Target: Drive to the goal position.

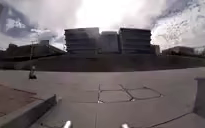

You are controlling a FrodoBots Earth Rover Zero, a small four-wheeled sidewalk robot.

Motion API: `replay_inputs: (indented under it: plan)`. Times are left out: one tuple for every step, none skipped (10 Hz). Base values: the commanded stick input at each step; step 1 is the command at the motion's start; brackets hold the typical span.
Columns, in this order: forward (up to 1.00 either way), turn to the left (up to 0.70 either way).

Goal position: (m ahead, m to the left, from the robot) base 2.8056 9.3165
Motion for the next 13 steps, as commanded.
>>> replay_inputs:
  plan:
    - [1.00, 0.23]
    - [1.00, 0.26]
    - [1.00, 0.26]
    - [1.00, 0.28]
    - [1.00, 0.34]
    - [1.00, 0.38]
    - [1.00, 0.40]
    - [1.00, 0.40]
    - [1.00, 0.40]
    - [1.00, 0.40]
    - [1.00, 0.40]
    - [1.00, 0.40]
    - [1.00, 0.40]
